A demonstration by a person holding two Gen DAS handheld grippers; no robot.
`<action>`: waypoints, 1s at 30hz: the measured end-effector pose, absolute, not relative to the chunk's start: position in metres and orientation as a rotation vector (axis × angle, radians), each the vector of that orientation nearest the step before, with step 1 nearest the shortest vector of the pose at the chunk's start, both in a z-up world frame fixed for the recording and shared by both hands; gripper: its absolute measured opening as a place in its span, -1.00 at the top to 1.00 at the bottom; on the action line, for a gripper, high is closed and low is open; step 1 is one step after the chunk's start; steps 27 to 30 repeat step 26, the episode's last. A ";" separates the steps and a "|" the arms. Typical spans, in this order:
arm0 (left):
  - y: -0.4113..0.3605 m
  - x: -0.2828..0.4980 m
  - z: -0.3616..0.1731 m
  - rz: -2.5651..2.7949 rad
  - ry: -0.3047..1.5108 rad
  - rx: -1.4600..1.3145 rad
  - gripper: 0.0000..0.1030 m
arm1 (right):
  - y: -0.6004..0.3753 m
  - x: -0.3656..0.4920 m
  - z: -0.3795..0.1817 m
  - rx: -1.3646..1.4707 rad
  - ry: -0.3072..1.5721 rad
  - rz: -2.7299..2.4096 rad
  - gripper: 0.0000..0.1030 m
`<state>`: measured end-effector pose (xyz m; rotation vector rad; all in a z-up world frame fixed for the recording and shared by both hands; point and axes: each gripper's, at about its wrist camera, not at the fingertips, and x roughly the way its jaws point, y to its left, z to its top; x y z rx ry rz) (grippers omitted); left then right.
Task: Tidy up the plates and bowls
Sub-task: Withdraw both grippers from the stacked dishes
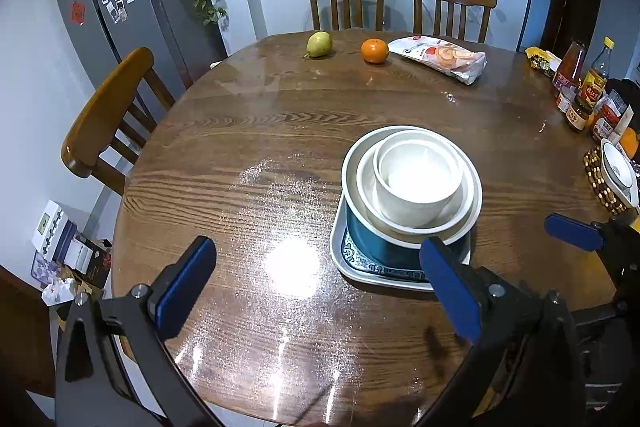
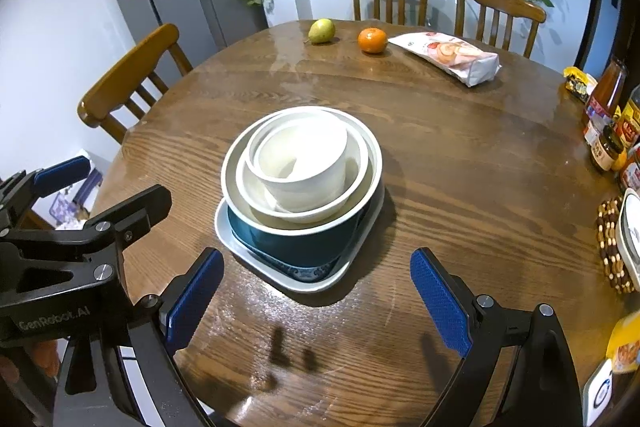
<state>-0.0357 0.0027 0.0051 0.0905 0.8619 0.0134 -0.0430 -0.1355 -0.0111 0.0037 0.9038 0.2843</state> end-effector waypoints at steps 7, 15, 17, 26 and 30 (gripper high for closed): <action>0.005 -0.035 0.003 0.024 0.869 0.093 -0.97 | -0.134 -0.040 -0.013 -0.001 0.908 0.273 -0.84; 0.010 -0.034 0.001 0.026 0.877 0.089 -0.97 | -0.134 -0.036 -0.017 -0.005 0.922 0.252 -0.84; 0.011 -0.033 0.001 0.028 0.878 0.087 -0.97 | -0.134 -0.035 -0.018 -0.007 0.924 0.249 -0.84; 0.014 -0.032 0.000 0.036 0.880 0.082 -0.97 | -0.136 -0.030 -0.021 -0.002 0.937 0.238 -0.84; 0.014 -0.032 0.000 0.036 0.880 0.082 -0.97 | -0.136 -0.030 -0.021 -0.002 0.937 0.238 -0.84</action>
